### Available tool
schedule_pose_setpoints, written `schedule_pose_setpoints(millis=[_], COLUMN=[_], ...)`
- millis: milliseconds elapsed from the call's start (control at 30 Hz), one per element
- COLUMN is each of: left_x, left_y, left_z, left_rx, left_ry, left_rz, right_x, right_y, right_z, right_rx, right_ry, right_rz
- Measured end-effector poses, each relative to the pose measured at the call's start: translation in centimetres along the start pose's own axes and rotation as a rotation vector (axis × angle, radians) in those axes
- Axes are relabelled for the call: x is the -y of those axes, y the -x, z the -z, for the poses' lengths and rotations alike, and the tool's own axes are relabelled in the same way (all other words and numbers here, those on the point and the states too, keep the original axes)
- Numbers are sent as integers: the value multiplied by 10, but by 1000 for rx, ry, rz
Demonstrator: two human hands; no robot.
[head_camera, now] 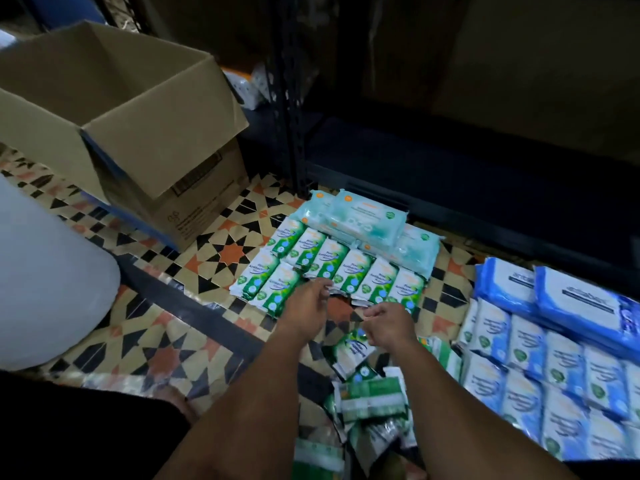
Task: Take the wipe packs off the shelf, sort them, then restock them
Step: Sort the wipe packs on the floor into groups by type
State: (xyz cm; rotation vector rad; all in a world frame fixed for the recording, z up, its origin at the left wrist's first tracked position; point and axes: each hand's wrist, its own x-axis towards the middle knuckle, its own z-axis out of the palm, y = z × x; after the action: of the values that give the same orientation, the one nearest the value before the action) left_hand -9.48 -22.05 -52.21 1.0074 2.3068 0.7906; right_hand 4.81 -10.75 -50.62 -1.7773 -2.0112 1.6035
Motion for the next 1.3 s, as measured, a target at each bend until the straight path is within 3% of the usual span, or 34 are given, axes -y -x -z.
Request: schedule_pose_setpoints(millis=[167,267,367,467,567,700,833,933,1067,1200,1300], left_x=[-14,-8,-8,-7,-4,4,3,-6,-20,-36,-39], left_y=[26,37,37,31,32,40,48,46,40,39,41], left_z=[-45,-61,-62,-63,-64,-64,-44,-25,-6,6,5], left_rx=[240,295,356,396,415,329,92,-90,-167,-146,-112], left_ry=[-95,-240,-336,-402,-323,-62,352,620,952,1075,981], left_rz=[89,143,119,165,228,234,280,325,333,377,357], right_x=[-33,-44,-47,-54,-60,-65,-50,-42,-42,-30,-20], right_y=[25,46,48,50,54,51,56,52,57,67,70], right_z=[26,37,36,29,30,37,44,44,45,45,43], right_rx=[83,366,547,543,460,441,380,348,275,344,385], right_ry=[237,330,738,942,963,748,335,-1,-599,-822,-908], right_rz=[147,246,257,283,312,240,44,-149,-306,-257,-252])
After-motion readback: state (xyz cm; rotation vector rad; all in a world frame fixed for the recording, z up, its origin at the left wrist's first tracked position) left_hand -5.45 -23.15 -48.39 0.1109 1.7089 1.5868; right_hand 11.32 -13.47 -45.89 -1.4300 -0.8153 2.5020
